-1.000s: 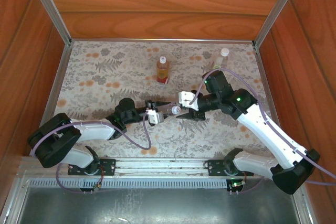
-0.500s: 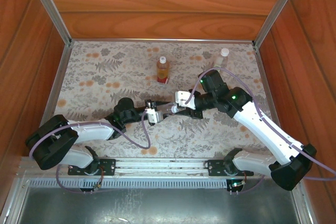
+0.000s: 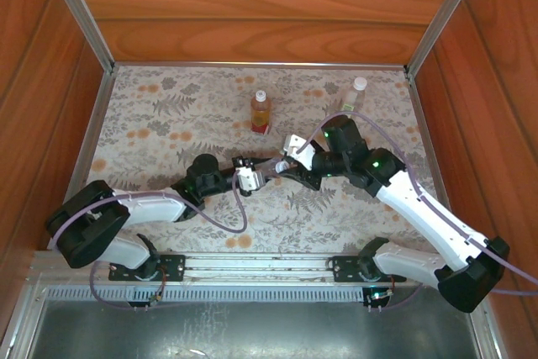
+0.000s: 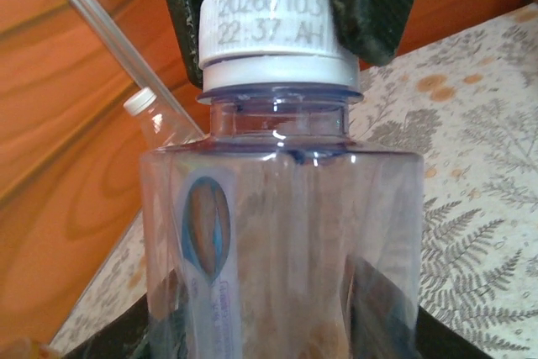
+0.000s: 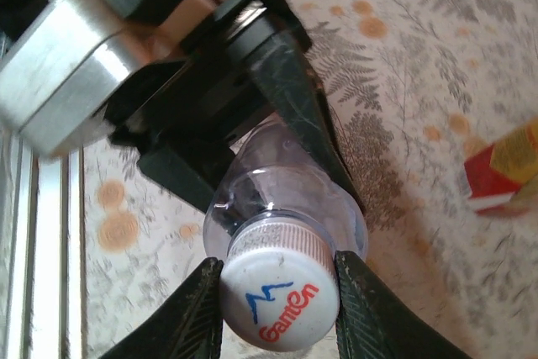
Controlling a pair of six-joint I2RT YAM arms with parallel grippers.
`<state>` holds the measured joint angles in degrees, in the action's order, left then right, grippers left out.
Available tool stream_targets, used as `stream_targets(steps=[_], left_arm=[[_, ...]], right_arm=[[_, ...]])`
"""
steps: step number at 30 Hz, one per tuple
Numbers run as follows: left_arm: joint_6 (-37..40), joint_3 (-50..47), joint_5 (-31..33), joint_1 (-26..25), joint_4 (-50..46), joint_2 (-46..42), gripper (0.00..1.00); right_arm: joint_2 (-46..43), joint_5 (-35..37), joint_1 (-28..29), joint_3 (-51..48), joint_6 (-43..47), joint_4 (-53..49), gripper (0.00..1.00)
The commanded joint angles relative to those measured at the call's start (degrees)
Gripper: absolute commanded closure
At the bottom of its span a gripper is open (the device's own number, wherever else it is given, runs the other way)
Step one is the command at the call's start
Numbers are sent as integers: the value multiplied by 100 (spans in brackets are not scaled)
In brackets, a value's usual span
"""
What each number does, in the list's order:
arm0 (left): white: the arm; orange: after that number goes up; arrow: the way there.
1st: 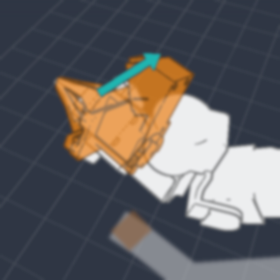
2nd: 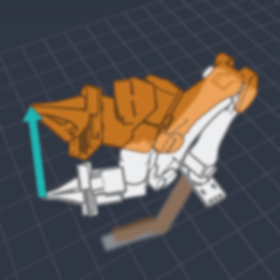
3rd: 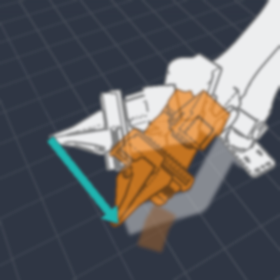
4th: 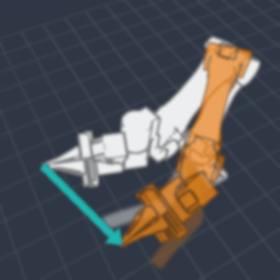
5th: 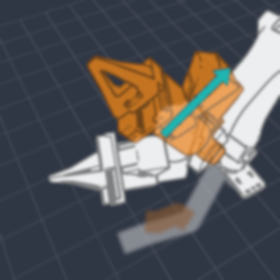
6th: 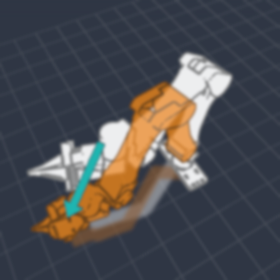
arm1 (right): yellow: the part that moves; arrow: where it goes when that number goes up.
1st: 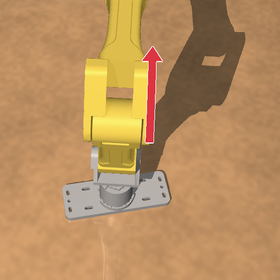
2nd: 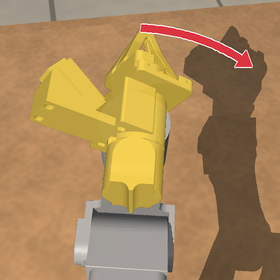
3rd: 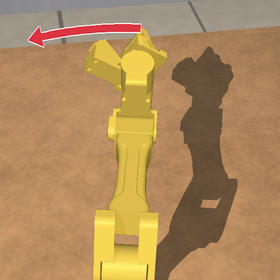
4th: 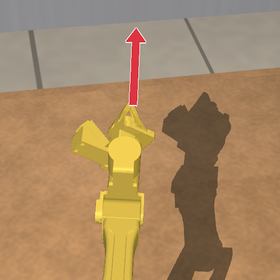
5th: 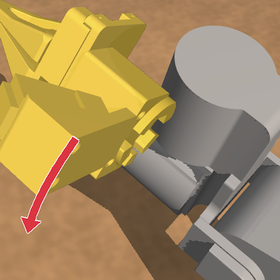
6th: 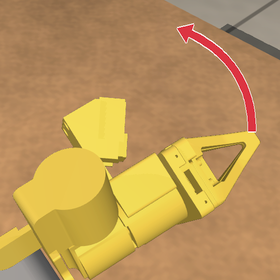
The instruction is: Screw on the bottle caps
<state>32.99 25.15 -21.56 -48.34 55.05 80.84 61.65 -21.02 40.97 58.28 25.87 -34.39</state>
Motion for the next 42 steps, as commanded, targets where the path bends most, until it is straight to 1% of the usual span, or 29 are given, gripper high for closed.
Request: stream_targets(steps=[1,2,5,7,8,11,13,15,18,19,20,22,23,25,28,29,30,32,35,39,42], left_arm=[[23,225,611,9,103,63,61],[51,242,706,17,103,80,61],[198,254,929,12,103,135,61],[230,254,1036,3,103,144,61],[241,255,1070,5,103,144,61],[294,255,1121,-6,103,150,61],[304,246,1128,-16,103,148,61],[265,232,1122,-11,103,132,61],[154,197,1041,-12,103,111,61],[101,184,1017,-13,103,108,61],[1,184,1016,-17,103,96,61],[-194,175,1038,-18,103,64,61],[-366,176,1081,-10,103,37,61],[-795,183,1135,-5,103,-21,61],[-1357,225,1113,-8,107,-60,61],[-1547,236,1059,-8,111,-67,61],[-1696,245,978,2,112,-87,61],[-2057,276,760,-4,109,-144,61],[-2530,365,589,3,111,-196,61],[-2939,480,494,-1,105,-175,61],[-2988,546,513,-1,103,-130,61]], right_arm=[[-26,436,70,-260,-2277,693,90],[-7,522,71,-307,-2689,734,93],[58,958,66,-296,-3884,605,97],[142,1239,63,-208,-4466,386,97],[175,1260,65,-205,-4823,338,97],[279,1123,64,-180,-5467,299,99],[330,1082,65,-97,-5519,226,99],[331,1099,62,-58,-5341,196,99],[295,1168,65,-47,-4794,218,99],[295,1145,60,-46,-4497,234,97],[295,1087,60,-57,-4219,261,91],[287,951,66,-116,-3915,391,69],[255,903,60,-190,-3783,555,59],[129,825,63,-423,-3573,1008,44],[-113,783,64,-730,-3683,1814,30],[-150,817,61,-754,-3781,2007,24],[-164,810,61,-764,-3822,2135,20],[-203,801,63,-845,-3843,2397,16],[-281,677,68,-1129,-3877,2981,15],[-238,366,66,-1223,-3933,3271,17],[-99,161,63,-1163,-3996,3244,19]])
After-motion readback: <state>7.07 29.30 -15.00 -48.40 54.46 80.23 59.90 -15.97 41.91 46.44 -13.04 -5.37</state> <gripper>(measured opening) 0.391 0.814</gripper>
